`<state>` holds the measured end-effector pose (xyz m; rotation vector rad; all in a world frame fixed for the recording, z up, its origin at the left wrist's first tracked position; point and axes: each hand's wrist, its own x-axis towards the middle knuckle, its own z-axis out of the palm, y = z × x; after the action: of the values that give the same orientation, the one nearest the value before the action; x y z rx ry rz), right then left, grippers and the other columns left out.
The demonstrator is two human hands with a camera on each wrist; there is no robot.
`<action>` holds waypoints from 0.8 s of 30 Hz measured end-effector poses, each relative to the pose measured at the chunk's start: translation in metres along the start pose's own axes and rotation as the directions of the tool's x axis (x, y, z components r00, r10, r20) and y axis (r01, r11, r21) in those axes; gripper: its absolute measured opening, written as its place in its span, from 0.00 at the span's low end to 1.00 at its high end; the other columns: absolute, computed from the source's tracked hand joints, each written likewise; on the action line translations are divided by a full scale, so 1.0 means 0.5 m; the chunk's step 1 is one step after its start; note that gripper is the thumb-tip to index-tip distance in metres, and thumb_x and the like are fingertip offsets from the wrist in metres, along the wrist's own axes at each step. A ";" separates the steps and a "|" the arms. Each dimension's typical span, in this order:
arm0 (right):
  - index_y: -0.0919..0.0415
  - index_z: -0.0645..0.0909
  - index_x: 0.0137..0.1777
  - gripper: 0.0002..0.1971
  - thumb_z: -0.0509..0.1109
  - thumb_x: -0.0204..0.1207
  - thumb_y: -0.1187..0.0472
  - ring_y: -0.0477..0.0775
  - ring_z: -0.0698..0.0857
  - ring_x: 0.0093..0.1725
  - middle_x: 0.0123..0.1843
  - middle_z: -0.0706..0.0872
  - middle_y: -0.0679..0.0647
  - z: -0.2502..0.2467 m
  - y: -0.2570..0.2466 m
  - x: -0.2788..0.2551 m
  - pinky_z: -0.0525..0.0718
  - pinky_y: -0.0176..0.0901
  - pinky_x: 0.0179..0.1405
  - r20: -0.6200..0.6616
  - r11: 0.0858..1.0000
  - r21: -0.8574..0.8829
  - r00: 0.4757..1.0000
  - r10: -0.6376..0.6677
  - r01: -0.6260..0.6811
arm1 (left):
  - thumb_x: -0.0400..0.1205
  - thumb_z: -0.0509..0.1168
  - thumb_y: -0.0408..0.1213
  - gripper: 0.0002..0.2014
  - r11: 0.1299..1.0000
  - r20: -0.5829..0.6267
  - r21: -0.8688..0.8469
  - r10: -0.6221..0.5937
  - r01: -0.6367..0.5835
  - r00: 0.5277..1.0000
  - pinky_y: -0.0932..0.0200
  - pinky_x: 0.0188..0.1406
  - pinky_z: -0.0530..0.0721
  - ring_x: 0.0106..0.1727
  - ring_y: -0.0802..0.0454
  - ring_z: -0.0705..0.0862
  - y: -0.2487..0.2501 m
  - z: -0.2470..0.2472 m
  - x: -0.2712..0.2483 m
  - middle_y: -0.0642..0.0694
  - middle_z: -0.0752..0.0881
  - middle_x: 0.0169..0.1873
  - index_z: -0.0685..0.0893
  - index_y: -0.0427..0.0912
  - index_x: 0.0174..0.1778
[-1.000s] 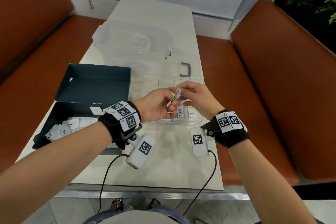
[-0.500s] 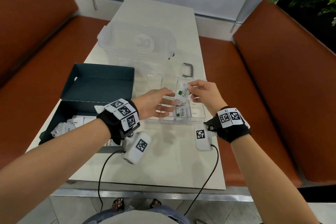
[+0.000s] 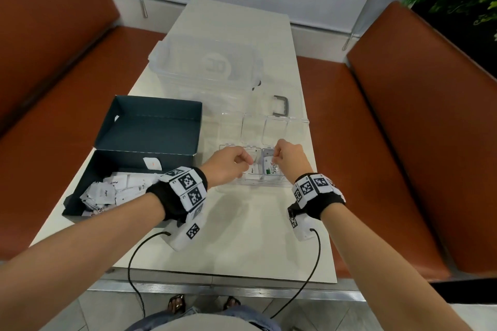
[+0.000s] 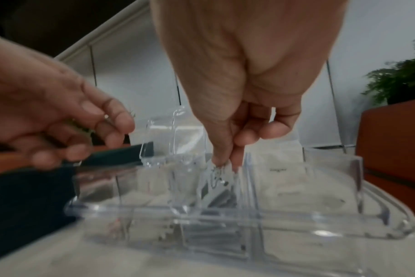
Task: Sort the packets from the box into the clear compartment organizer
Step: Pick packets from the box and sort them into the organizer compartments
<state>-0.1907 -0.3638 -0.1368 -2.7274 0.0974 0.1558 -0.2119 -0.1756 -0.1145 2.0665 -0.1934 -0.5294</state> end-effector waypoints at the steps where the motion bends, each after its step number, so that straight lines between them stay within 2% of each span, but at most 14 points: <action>1: 0.66 0.76 0.52 0.05 0.63 0.78 0.71 0.68 0.84 0.47 0.48 0.85 0.66 0.005 0.000 -0.003 0.84 0.59 0.50 0.001 0.999 -0.045 1.000 -0.022 0.022 | 0.84 0.62 0.31 0.07 0.998 -0.009 0.051 0.029 -0.028 1.000 0.62 0.41 0.78 0.45 0.50 0.84 -0.006 0.002 0.001 0.46 0.84 0.49 0.84 0.43 0.54; 3: 0.66 0.76 0.56 0.08 0.64 0.77 0.71 0.67 0.83 0.49 0.51 0.84 0.64 0.013 0.003 -0.007 0.82 0.58 0.52 -0.004 0.987 -0.140 0.996 -0.085 0.083 | 0.84 0.63 0.32 0.07 0.992 -0.024 0.115 0.057 -0.054 0.998 0.62 0.47 0.79 0.48 0.51 0.83 -0.015 0.002 0.003 0.46 0.84 0.51 0.85 0.44 0.54; 6: 0.61 0.78 0.60 0.10 0.67 0.79 0.66 0.64 0.81 0.55 0.55 0.82 0.58 0.015 0.009 -0.009 0.75 0.54 0.57 -0.004 0.953 -0.266 0.988 -0.152 0.145 | 0.83 0.64 0.31 0.08 0.975 -0.028 0.205 0.096 -0.088 0.995 0.59 0.56 0.81 0.53 0.50 0.84 -0.023 0.000 0.008 0.46 0.85 0.54 0.85 0.42 0.56; 8: 0.57 0.81 0.59 0.10 0.67 0.79 0.64 0.60 0.79 0.58 0.55 0.85 0.54 0.010 0.010 -0.007 0.70 0.53 0.58 0.031 0.915 -0.371 0.987 -0.155 0.155 | 0.82 0.65 0.31 0.09 0.949 -0.020 0.296 0.124 -0.112 0.992 0.54 0.59 0.81 0.54 0.49 0.83 -0.028 -0.001 0.009 0.45 0.84 0.56 0.84 0.41 0.57; 11: 0.52 0.83 0.57 0.11 0.69 0.77 0.63 0.58 0.78 0.60 0.52 0.87 0.51 0.002 0.003 -0.004 0.67 0.55 0.61 0.116 0.867 -0.478 0.988 -0.100 0.144 | 0.82 0.64 0.32 0.10 0.898 0.004 0.427 0.118 -0.108 0.993 0.54 0.58 0.79 0.51 0.50 0.78 -0.034 -0.001 0.011 0.45 0.81 0.56 0.83 0.42 0.58; 16: 0.52 0.81 0.58 0.11 0.70 0.77 0.62 0.58 0.79 0.60 0.55 0.86 0.51 -0.005 -0.014 0.003 0.66 0.58 0.66 0.184 0.855 -0.501 0.982 -0.046 0.134 | 0.81 0.65 0.32 0.10 0.880 0.024 0.461 0.112 -0.111 0.993 0.53 0.59 0.78 0.56 0.46 0.80 -0.039 -0.001 0.010 0.43 0.83 0.56 0.84 0.41 0.58; 21: 0.53 0.81 0.56 0.10 0.71 0.76 0.62 0.57 0.81 0.58 0.54 0.87 0.50 -0.014 -0.012 -0.002 0.66 0.58 0.64 0.202 0.885 -0.446 0.978 -0.046 0.134 | 0.82 0.65 0.32 0.09 0.889 0.010 0.443 0.125 -0.116 0.992 0.55 0.57 0.79 0.50 0.50 0.79 -0.039 -0.004 0.011 0.43 0.84 0.56 0.85 0.41 0.57; 24: 0.53 0.83 0.55 0.10 0.73 0.74 0.61 0.56 0.81 0.57 0.53 0.87 0.50 -0.021 -0.014 -0.006 0.65 0.56 0.62 0.197 0.903 -0.407 0.978 -0.065 0.142 | 0.82 0.64 0.32 0.10 0.896 0.009 0.427 0.130 -0.121 0.992 0.57 0.57 0.78 0.51 0.51 0.79 -0.036 -0.009 0.008 0.43 0.83 0.57 0.85 0.41 0.58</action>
<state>-0.1921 -0.3615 -0.1241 -3.1205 -0.1521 0.4371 -0.2078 -0.1640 -0.1292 2.4629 -0.4635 -0.4113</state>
